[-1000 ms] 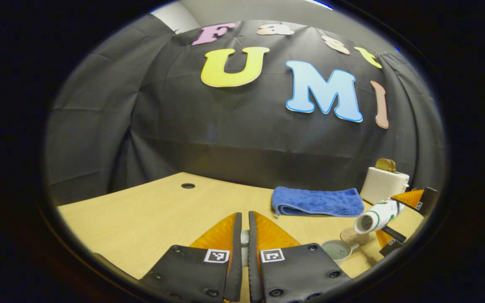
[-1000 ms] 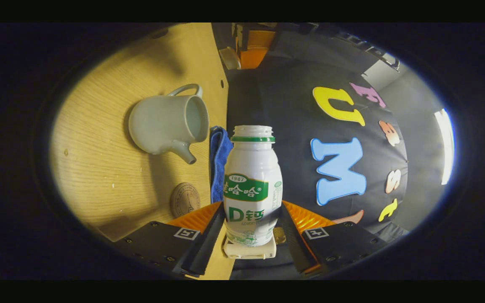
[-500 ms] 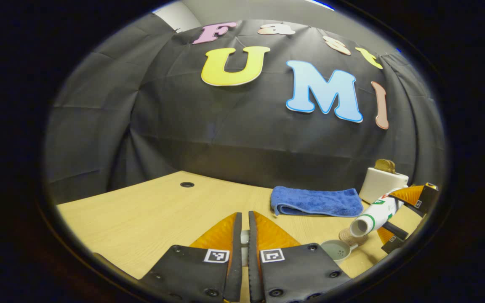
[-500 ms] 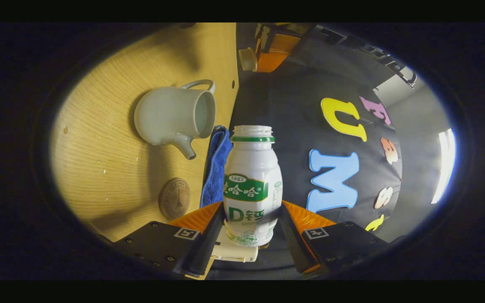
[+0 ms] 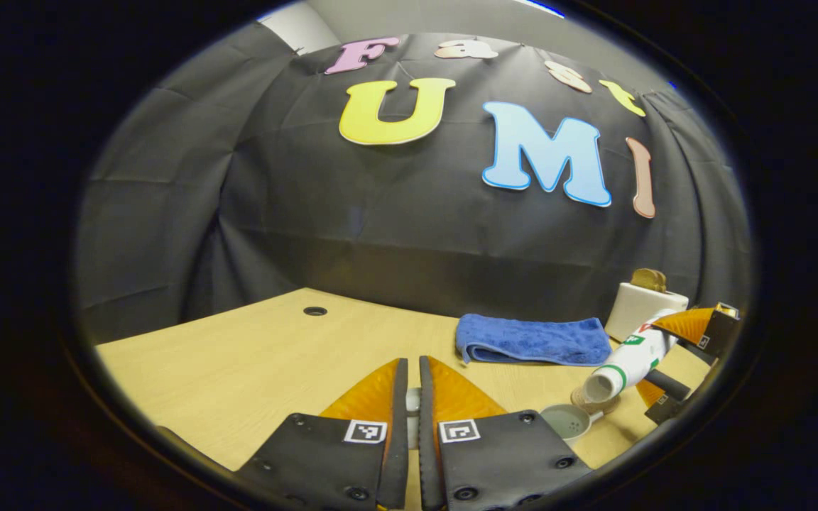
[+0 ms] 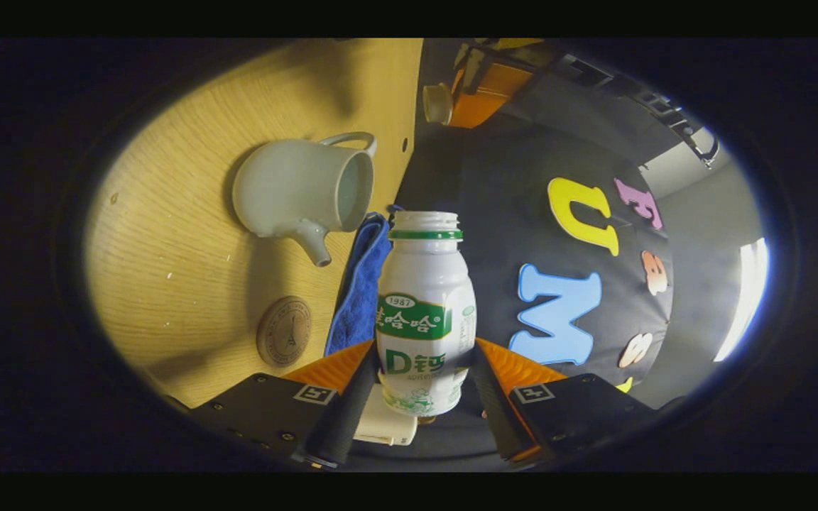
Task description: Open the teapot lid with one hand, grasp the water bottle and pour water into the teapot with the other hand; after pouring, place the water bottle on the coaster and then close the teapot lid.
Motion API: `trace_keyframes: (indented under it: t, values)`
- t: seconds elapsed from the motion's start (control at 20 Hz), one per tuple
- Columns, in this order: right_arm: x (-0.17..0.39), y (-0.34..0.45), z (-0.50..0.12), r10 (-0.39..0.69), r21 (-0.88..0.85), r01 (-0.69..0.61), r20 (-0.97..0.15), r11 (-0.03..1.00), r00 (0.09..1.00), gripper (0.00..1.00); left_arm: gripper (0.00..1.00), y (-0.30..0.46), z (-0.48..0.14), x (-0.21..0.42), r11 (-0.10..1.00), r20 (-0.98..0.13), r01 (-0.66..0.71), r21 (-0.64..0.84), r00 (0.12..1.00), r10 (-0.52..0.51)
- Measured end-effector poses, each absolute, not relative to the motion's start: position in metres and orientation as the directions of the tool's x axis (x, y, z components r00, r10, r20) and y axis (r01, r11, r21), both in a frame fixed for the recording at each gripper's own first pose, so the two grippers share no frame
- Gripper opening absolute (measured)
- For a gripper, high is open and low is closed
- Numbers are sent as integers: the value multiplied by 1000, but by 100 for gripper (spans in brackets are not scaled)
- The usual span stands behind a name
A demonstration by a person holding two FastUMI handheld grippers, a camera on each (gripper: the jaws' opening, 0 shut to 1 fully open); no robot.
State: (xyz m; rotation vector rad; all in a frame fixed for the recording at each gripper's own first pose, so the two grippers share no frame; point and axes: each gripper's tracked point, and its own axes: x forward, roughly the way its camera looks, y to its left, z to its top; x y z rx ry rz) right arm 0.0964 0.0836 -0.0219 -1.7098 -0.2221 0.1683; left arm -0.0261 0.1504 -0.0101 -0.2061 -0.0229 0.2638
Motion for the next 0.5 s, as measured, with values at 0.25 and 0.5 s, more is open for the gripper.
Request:
trace_keyframes:
  t: [0.25, 0.5]
  values:
    - [96, 83, -21, 250, -986, 63, 23, -156, 968, 75, 13, 151, -11, -26, 945, -5, -256, -206, 965, 260]
    - [95, 85, -19, 256, -982, 84, 39, -167, 966, 75, 17, 150, -10, -25, 945, -6, -253, -206, 966, 257]
